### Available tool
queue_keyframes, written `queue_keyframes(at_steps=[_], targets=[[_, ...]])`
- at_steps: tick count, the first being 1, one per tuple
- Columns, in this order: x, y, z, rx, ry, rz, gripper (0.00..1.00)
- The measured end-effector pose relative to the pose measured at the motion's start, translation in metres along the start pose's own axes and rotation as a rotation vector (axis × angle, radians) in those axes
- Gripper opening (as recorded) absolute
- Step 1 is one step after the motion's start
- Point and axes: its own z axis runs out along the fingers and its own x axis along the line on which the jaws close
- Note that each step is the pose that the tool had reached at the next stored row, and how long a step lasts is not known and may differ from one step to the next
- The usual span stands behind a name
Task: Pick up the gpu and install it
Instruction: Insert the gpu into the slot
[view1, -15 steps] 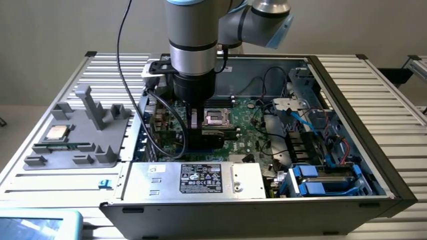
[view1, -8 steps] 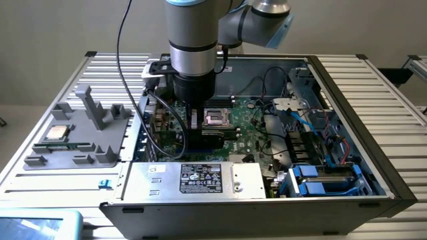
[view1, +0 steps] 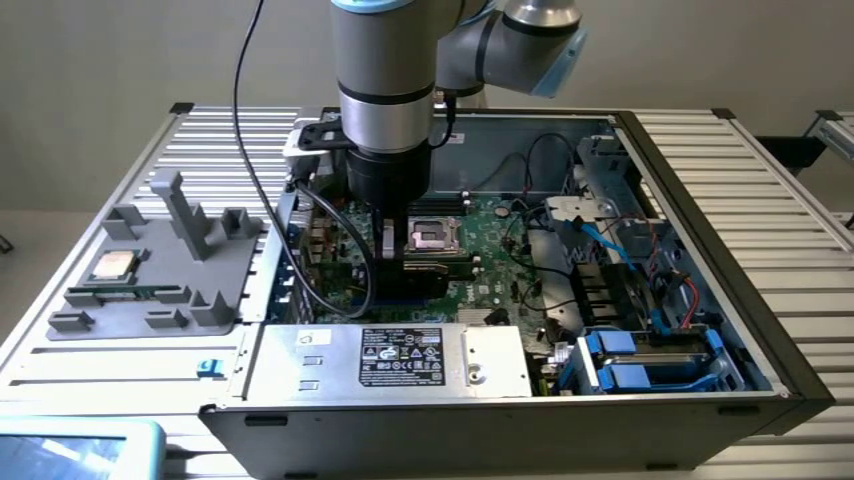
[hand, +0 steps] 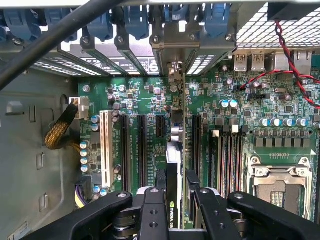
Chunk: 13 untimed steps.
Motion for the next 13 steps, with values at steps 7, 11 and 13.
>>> queue_keyframes(at_steps=[7,11,13], targets=[[0.0000,0.0000,0.0006,0.0001,-0.0001,0.000,0.25],[0.0000,0.0001,0.0007,0.0000,0.0000,0.000,0.25],[-0.0001,0.0001,0.0008,0.0001,-0.0002,0.000,0.25]])
